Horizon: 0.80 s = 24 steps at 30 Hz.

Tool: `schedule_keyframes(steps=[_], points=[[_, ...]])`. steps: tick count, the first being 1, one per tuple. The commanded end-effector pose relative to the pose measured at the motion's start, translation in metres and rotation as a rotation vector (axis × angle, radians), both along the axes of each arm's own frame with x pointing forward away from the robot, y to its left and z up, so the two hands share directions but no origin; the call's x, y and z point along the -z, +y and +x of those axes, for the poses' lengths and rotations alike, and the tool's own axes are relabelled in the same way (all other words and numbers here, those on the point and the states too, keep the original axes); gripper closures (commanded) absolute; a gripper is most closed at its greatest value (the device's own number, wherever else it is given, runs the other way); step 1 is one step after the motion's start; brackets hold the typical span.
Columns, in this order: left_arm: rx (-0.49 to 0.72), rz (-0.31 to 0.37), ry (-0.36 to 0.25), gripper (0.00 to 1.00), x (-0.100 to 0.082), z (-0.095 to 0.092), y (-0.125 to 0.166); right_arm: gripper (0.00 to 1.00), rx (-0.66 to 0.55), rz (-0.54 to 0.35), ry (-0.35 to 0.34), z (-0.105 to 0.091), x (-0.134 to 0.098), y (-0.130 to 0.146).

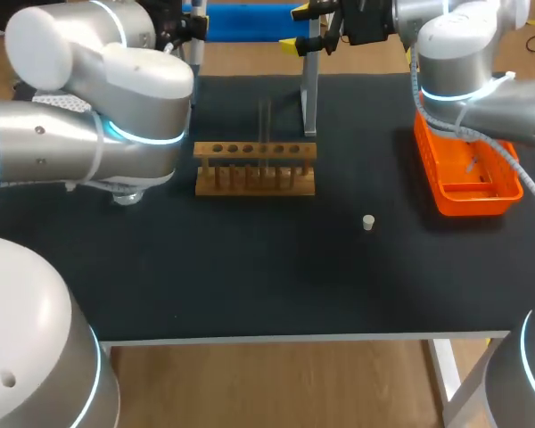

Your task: Invert the test tube, pick up the pipette, mount the tip to pipette, aspirate from beaker and dispense into the tube, eject the tip, return the pipette, and cap with the stopper.

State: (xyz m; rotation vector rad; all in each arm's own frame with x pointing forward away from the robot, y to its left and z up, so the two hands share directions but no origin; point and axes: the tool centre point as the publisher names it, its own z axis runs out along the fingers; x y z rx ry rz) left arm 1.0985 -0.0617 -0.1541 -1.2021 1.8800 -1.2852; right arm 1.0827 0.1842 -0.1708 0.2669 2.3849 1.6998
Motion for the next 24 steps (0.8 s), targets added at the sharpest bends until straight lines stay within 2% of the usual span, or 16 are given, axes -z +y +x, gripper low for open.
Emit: schedule_keyframes(steps=[1, 24], points=[[-0.042, 0.024, 0.027, 1.0, -0.001, 0.011, -0.008, 0.0, 0.001, -0.001, 0.0, -0.001, 0.0, -0.001], [-0.157, 0.064, 0.116, 1.0, 0.015, 0.042, -0.008, 0.0, 0.001, -0.001, 0.0, -0.001, 0.0, -0.001]])
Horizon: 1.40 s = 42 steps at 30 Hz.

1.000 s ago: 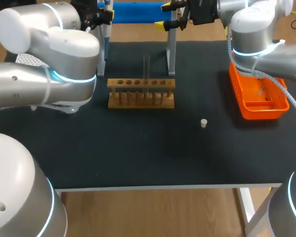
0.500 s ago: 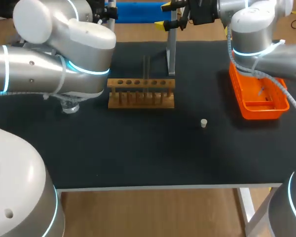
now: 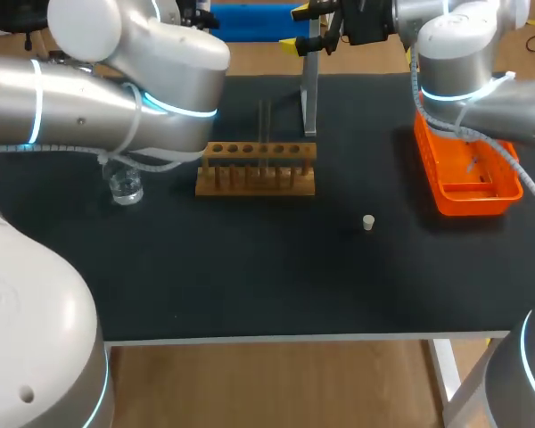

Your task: Invert the test tube, pick up the pipette, mount the tip to pipette, aspirate from beaker and dispense into the tube, eject the tip, return the pipette, and cap with the stopper.

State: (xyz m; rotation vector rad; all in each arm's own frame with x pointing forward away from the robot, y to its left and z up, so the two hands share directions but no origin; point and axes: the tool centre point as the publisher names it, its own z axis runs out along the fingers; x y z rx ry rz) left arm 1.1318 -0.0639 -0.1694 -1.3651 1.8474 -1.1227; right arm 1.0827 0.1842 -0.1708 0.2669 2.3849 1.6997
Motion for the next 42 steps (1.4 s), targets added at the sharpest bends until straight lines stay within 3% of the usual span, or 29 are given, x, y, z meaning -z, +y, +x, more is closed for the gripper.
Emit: schedule_keyframes(steps=[1, 19, 42], points=[[-0.025, 0.021, 0.027, 1.0, 0.0, 0.01, -0.005, 0.0, 0.001, -0.001, 0.0, -0.001, 0.0, -0.001], [-0.094, 0.056, 0.081, 1.0, 0.007, 0.029, -0.004, 0.0, 0.001, -0.001, 0.0, -0.001, 0.0, -0.001], [-0.131, 0.081, 0.149, 1.0, 0.02, 0.032, -0.001, 0.0, 0.001, -0.001, 0.0, -0.001, 0.0, -0.001]])
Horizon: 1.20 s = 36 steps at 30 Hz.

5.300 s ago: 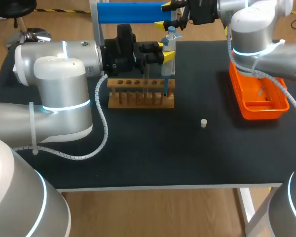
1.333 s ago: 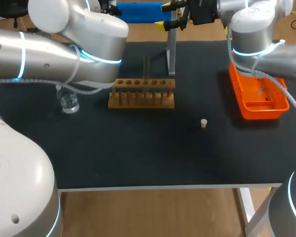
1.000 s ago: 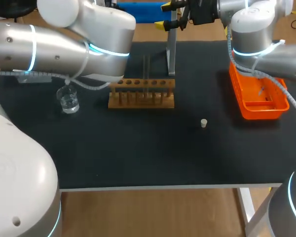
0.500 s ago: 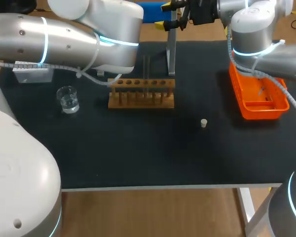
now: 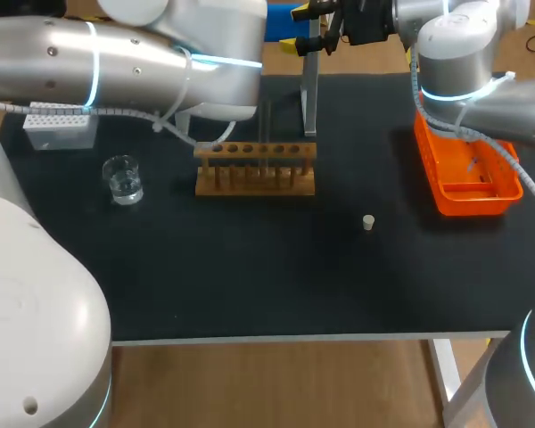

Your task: Invert the test tube, pick up the pipette, mount the tip to pipette, aspirate from beaker and dispense into the tube, eject the tip, return the pipette, and cap with the stopper.

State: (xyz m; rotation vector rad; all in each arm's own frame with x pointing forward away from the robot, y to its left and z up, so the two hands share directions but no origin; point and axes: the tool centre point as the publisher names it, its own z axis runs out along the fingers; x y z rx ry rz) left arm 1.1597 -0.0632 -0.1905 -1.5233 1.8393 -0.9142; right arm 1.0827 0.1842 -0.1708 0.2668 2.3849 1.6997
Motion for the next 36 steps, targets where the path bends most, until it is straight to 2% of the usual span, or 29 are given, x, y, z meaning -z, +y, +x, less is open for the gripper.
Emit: schedule_keyframes(steps=[1, 16, 17, 18, 19, 27, 36], points=[[-0.002, 0.012, 0.026, 1.0, 0.0, 0.004, -0.002, 0.0, 0.001, -0.001, 0.0, -0.001, 0.0, -0.001], [-0.017, 0.004, 0.047, 1.0, 0.009, 0.003, -0.003, 0.0, 0.001, -0.001, 0.0, -0.001, 0.0, -0.001], [-0.02, -0.001, 0.043, 0.9, 0.009, 0.003, -0.003, 0.0, 0.001, -0.001, 0.0, -0.001, 0.0, -0.001], [-0.021, -0.002, 0.043, 0.69, 0.009, 0.002, -0.003, 0.0, 0.001, -0.001, 0.0, -0.001, 0.0, -0.001], [-0.027, -0.004, 0.041, 0.0, 0.009, 0.001, -0.003, 0.0, 0.001, -0.001, 0.0, -0.001, 0.0, -0.001], [-0.041, -0.016, 0.038, 0.0, 0.006, -0.009, -0.004, 0.0, 0.001, -0.001, 0.0, -0.001, 0.0, -0.001], [-0.042, -0.025, 0.028, 0.0, -0.005, -0.027, -0.006, 0.0, 0.001, -0.001, 0.0, -0.001, 0.0, -0.001]])
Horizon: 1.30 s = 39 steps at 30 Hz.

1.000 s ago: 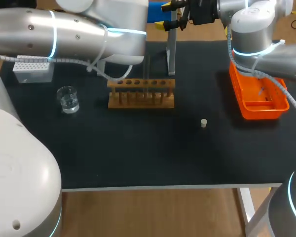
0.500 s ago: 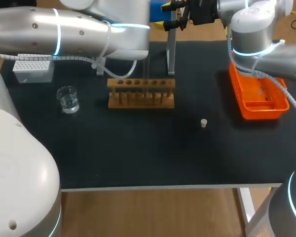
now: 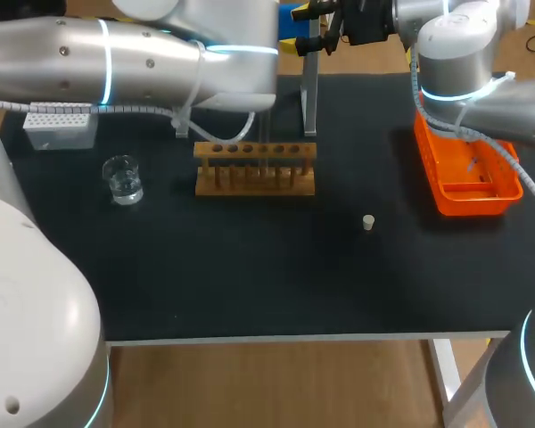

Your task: Invert the test tube, pick up the pipette, mount the tip to pipette, aspirate from beaker and dispense into the tube, eject the tip, return the pipette, and cap with the stopper.

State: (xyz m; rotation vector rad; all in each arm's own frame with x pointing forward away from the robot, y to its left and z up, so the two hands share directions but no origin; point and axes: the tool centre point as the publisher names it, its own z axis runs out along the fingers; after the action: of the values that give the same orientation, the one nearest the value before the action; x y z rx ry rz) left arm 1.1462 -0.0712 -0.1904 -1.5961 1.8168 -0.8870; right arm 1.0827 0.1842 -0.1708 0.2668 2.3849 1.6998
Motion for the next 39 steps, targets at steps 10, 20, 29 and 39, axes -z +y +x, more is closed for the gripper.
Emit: schedule_keyframes(steps=[10, 20, 29, 39], points=[[0.17, -0.071, -0.115, 0.0, -0.033, -0.06, -0.005, 0.0, 0.001, -0.001, 0.0, -0.001, 0.0, -0.001], [0.543, -0.2, -0.229, 0.0, -0.054, -0.125, -0.022, 0.0, 0.001, -0.001, 0.0, -0.001, 0.0, -0.001], [0.777, -0.239, -0.255, 0.0, -0.052, -0.161, -0.037, 0.0, 0.001, -0.001, 0.0, -0.001, 0.0, -0.001], [0.906, -0.238, -0.234, 0.0, -0.028, -0.171, -0.052, 0.0, 0.001, -0.001, 0.0, -0.001, 0.0, -0.001]])
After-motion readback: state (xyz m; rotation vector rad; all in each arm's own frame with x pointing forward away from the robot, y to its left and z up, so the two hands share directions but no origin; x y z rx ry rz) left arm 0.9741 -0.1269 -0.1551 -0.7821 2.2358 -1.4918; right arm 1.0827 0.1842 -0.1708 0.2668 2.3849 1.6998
